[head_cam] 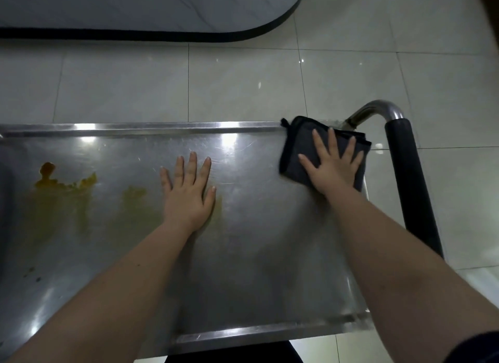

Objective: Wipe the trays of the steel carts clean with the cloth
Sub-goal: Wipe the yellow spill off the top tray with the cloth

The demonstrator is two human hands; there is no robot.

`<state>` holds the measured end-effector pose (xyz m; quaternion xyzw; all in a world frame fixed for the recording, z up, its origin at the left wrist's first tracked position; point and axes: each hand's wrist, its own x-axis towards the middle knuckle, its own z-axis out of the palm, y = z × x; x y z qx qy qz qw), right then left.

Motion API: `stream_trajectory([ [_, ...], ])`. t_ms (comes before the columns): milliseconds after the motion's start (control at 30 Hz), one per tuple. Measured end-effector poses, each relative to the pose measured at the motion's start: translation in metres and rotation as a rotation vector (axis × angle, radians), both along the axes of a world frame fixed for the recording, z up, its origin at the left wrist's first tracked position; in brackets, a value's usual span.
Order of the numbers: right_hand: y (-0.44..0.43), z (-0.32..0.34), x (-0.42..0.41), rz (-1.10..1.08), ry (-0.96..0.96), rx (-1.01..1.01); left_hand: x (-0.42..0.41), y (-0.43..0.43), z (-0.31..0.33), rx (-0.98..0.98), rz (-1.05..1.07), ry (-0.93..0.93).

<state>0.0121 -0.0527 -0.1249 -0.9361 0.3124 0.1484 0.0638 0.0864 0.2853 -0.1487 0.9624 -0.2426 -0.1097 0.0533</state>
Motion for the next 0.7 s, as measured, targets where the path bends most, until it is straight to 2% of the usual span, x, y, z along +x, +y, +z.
stream_trajectory([
  [167,0.009,0.002,0.004,-0.045,0.044,0.042,0.002,-0.003,0.004,0.017,-0.005,0.016],
  [367,0.115,0.000,0.016,0.368,-0.020,0.066,0.003,-0.002,0.013,-0.031,0.015,0.055],
  [433,0.126,-0.001,0.010,0.424,-0.039,0.060,0.002,-0.001,0.014,-0.019,0.021,0.053],
  [533,0.099,0.000,-0.004,0.408,-0.052,0.045,0.002,-0.002,0.016,-0.015,0.027,0.056],
  [700,0.022,0.004,-0.053,0.212,0.001,-0.010,0.003,-0.004,0.016,0.002,0.028,0.070],
])
